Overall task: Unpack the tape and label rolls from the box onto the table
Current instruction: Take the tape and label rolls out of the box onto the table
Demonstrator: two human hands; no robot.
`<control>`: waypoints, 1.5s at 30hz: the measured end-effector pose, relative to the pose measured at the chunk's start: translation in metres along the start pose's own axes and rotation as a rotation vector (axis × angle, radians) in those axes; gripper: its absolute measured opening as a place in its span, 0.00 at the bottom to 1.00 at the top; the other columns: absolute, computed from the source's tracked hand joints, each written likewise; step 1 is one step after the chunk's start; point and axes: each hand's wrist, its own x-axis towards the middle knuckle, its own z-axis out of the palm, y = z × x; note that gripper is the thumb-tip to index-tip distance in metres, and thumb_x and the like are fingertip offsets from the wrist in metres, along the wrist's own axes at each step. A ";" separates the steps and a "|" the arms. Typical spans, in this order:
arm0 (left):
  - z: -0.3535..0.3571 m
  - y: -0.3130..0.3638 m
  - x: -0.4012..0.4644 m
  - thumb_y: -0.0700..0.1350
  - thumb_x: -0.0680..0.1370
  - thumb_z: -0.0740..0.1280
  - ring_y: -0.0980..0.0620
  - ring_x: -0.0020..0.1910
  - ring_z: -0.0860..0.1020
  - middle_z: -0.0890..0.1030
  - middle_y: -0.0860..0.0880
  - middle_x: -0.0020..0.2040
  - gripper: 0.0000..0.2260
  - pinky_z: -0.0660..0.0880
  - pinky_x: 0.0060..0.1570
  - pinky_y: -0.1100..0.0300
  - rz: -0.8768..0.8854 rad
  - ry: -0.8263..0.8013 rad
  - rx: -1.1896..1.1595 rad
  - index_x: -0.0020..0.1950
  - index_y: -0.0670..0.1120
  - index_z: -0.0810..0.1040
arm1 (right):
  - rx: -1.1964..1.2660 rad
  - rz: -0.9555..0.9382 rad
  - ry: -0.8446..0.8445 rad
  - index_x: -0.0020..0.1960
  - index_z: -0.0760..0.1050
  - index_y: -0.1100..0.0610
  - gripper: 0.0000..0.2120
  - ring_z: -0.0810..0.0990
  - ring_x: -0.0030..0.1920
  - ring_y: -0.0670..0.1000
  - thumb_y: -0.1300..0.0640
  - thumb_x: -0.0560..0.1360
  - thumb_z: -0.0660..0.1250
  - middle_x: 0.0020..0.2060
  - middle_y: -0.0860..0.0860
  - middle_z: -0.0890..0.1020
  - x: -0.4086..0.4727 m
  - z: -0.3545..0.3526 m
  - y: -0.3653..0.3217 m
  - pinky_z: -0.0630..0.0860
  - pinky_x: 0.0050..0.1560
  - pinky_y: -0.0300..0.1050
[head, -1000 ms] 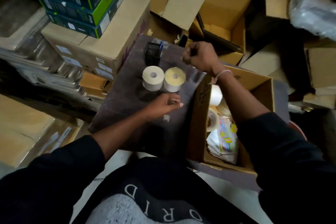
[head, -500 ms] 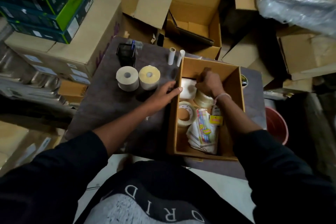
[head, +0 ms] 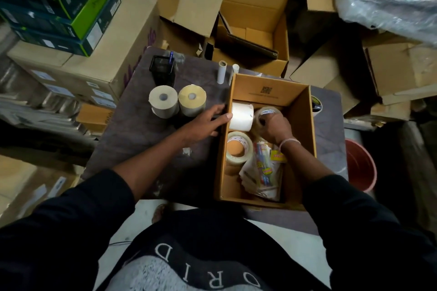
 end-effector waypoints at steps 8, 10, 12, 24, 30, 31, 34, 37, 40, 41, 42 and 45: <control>0.002 -0.003 0.000 0.65 0.75 0.69 0.51 0.71 0.73 0.72 0.53 0.74 0.32 0.75 0.66 0.40 -0.006 0.006 -0.004 0.76 0.56 0.66 | -0.236 -0.023 0.012 0.54 0.81 0.57 0.17 0.79 0.54 0.58 0.47 0.69 0.72 0.51 0.56 0.83 0.009 0.023 0.002 0.75 0.56 0.47; 0.002 -0.003 0.001 0.65 0.75 0.69 0.51 0.71 0.73 0.73 0.53 0.73 0.32 0.75 0.66 0.39 -0.017 0.008 0.002 0.76 0.57 0.66 | -0.257 0.005 -0.027 0.56 0.80 0.58 0.26 0.79 0.58 0.57 0.43 0.64 0.77 0.54 0.57 0.83 0.006 0.025 0.000 0.74 0.61 0.47; 0.002 -0.004 0.002 0.65 0.75 0.69 0.50 0.71 0.74 0.73 0.52 0.73 0.32 0.74 0.66 0.39 -0.021 0.009 0.003 0.76 0.57 0.67 | -0.241 0.028 -0.021 0.56 0.81 0.58 0.29 0.78 0.60 0.57 0.42 0.62 0.78 0.55 0.57 0.83 0.005 0.024 -0.003 0.72 0.64 0.46; -0.005 0.008 -0.001 0.63 0.73 0.72 0.54 0.68 0.76 0.76 0.53 0.70 0.33 0.77 0.64 0.44 0.029 0.042 0.126 0.75 0.53 0.69 | 0.516 0.299 -0.205 0.70 0.72 0.58 0.30 0.76 0.67 0.58 0.59 0.69 0.76 0.68 0.57 0.76 0.008 -0.024 0.027 0.72 0.69 0.54; 0.004 0.023 -0.004 0.55 0.72 0.77 0.55 0.66 0.74 0.71 0.50 0.73 0.35 0.77 0.62 0.55 0.301 0.325 0.331 0.75 0.51 0.67 | 0.877 0.177 -0.247 0.51 0.81 0.54 0.24 0.83 0.54 0.54 0.52 0.58 0.84 0.51 0.52 0.85 -0.030 -0.084 0.028 0.78 0.59 0.56; 0.005 0.029 -0.006 0.56 0.71 0.78 0.55 0.66 0.73 0.71 0.50 0.72 0.36 0.76 0.63 0.57 0.369 0.358 0.354 0.75 0.52 0.67 | 0.906 0.122 -0.268 0.53 0.82 0.53 0.27 0.83 0.55 0.53 0.49 0.57 0.84 0.52 0.51 0.86 -0.034 -0.093 0.028 0.78 0.60 0.57; 0.006 0.045 -0.006 0.63 0.66 0.79 0.52 0.69 0.71 0.70 0.51 0.70 0.41 0.73 0.68 0.52 0.508 0.326 0.455 0.75 0.53 0.69 | 1.028 -0.037 -0.343 0.61 0.80 0.55 0.29 0.83 0.59 0.55 0.54 0.61 0.82 0.57 0.54 0.84 -0.043 -0.112 0.026 0.74 0.65 0.61; 0.006 0.057 -0.006 0.67 0.63 0.79 0.52 0.71 0.70 0.69 0.51 0.70 0.45 0.72 0.70 0.47 0.542 0.209 0.484 0.75 0.51 0.69 | 1.071 -0.141 -0.369 0.65 0.76 0.58 0.28 0.80 0.62 0.59 0.58 0.67 0.79 0.60 0.58 0.82 -0.046 -0.123 0.013 0.73 0.66 0.62; 0.006 0.063 -0.009 0.67 0.61 0.80 0.53 0.72 0.71 0.69 0.51 0.72 0.49 0.73 0.70 0.48 0.531 0.139 0.444 0.76 0.50 0.67 | 1.129 -0.192 -0.381 0.67 0.75 0.59 0.25 0.80 0.63 0.60 0.60 0.71 0.76 0.61 0.60 0.81 -0.047 -0.126 0.002 0.74 0.65 0.62; 0.005 0.065 -0.012 0.66 0.60 0.81 0.53 0.71 0.72 0.69 0.51 0.72 0.50 0.74 0.70 0.49 0.522 0.133 0.427 0.76 0.51 0.66 | 1.149 -0.196 -0.380 0.67 0.75 0.59 0.24 0.80 0.63 0.60 0.61 0.72 0.75 0.61 0.59 0.81 -0.048 -0.126 -0.004 0.75 0.64 0.60; 0.005 0.066 -0.014 0.65 0.59 0.82 0.53 0.71 0.72 0.69 0.51 0.73 0.52 0.74 0.69 0.49 0.520 0.142 0.423 0.77 0.52 0.64 | 1.174 -0.203 -0.370 0.67 0.74 0.59 0.23 0.80 0.62 0.59 0.63 0.73 0.73 0.61 0.58 0.81 -0.049 -0.126 -0.010 0.77 0.61 0.56; 0.001 0.070 -0.024 0.64 0.57 0.84 0.54 0.70 0.73 0.70 0.52 0.73 0.54 0.77 0.65 0.49 0.554 0.227 0.440 0.77 0.53 0.62 | 1.280 -0.185 -0.358 0.70 0.70 0.63 0.23 0.83 0.57 0.53 0.68 0.76 0.66 0.56 0.55 0.83 -0.052 -0.127 -0.034 0.81 0.52 0.45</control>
